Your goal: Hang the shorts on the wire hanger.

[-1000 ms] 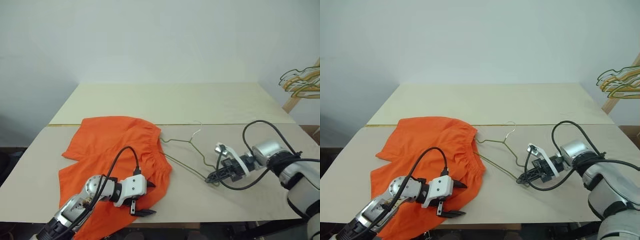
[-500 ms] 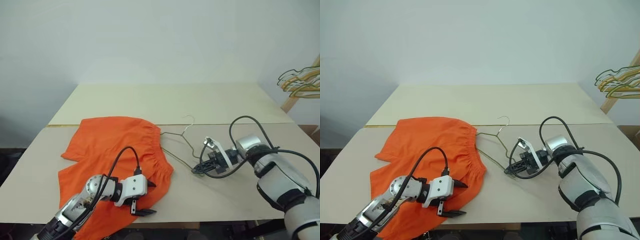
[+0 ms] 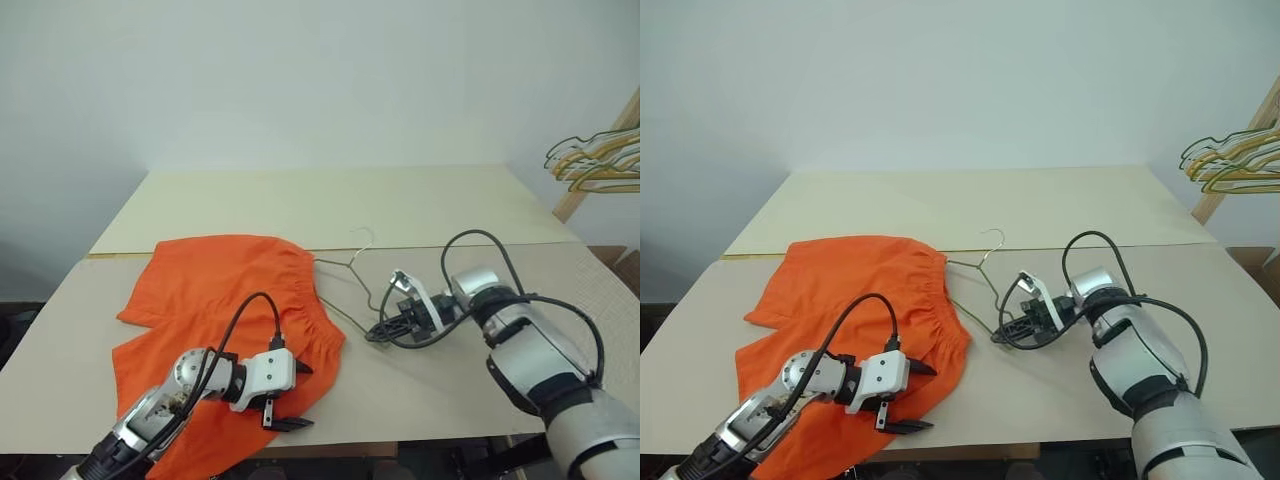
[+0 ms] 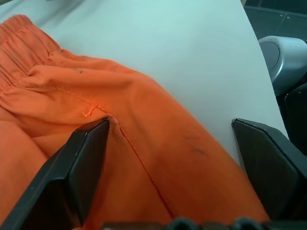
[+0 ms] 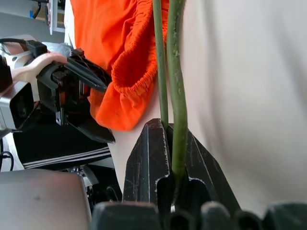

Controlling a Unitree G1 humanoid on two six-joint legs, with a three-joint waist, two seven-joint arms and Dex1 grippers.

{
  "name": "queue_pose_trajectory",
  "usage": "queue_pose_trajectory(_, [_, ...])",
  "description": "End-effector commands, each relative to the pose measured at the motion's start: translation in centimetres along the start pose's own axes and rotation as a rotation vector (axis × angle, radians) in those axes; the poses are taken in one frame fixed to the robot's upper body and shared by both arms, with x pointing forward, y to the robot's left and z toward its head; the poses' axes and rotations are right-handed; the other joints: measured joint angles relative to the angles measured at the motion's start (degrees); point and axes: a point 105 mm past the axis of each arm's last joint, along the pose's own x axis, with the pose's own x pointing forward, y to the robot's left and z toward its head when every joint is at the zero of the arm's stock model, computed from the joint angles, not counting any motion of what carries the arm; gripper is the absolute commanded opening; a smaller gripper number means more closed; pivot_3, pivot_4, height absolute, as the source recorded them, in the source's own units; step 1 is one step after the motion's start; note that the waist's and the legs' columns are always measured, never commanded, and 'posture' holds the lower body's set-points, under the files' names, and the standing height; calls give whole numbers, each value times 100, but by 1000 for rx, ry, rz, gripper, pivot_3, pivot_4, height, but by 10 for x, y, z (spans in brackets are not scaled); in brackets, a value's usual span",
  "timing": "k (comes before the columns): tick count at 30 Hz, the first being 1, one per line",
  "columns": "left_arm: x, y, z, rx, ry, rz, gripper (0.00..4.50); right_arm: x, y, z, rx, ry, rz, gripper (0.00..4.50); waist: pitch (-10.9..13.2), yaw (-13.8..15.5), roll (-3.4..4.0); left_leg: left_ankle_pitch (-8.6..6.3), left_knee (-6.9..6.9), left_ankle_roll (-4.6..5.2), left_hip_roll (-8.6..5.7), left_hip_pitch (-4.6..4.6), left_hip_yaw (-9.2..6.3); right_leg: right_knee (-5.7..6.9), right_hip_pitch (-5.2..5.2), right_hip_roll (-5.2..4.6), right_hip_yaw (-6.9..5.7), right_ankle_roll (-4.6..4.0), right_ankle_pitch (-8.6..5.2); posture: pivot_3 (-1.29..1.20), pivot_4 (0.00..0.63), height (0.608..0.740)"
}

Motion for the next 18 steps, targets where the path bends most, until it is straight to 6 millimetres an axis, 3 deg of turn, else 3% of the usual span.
queue_pose_trajectory(1, [4, -4, -6, -1, 27, -19, 4467, -2, 19, 19, -57, -49, 62, 0, 1, 9, 1, 0, 0, -1, 0, -1, 0, 0, -1, 0, 0, 0, 0, 79, 0, 740])
queue_pose_trajectory(10, [4, -1, -6, 5, 25, 13, 4467, -3, 18, 44, -87, -235, 25, 0, 1, 20, 2, 3, -1, -5, -1, -6, -2, 0, -3, 0, -1, 0, 0, 89, 0, 740])
queue_pose_trajectory(18, [3, 12, -1, 41, -4, 97, 4467, -5, 15, 48, -368, -266, -7, 0, 1, 18, 1, 3, -2, -5, 0, -6, -3, 0, -2, 0, 0, 0, 0, 82, 0, 740])
